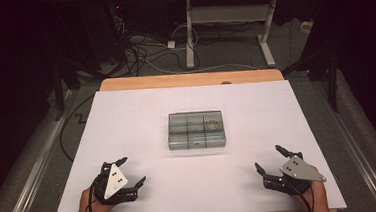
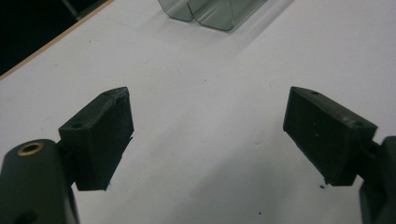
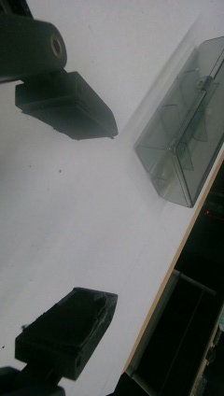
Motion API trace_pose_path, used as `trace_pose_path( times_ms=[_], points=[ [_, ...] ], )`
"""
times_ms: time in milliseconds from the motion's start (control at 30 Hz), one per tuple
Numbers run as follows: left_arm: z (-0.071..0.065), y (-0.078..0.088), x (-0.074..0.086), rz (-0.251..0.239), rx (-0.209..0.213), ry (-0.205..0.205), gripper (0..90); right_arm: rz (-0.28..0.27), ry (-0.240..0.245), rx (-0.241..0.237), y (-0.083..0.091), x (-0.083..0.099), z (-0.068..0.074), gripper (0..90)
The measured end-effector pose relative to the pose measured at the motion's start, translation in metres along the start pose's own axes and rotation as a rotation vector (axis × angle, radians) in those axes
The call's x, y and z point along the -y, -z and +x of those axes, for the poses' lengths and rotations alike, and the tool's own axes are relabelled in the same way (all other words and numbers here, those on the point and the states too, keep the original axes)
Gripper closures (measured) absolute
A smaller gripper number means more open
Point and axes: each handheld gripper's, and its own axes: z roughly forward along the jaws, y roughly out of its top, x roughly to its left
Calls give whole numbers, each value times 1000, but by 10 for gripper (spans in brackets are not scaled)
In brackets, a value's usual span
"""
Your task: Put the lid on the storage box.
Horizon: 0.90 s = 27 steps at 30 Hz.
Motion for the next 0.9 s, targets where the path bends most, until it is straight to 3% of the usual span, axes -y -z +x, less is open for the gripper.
trace_pose_path(
  times_ms=[900],
  points=[
    [3,-4,-2,5,3,10,149,10,3,-2,0,1,-1,172]
  ],
)
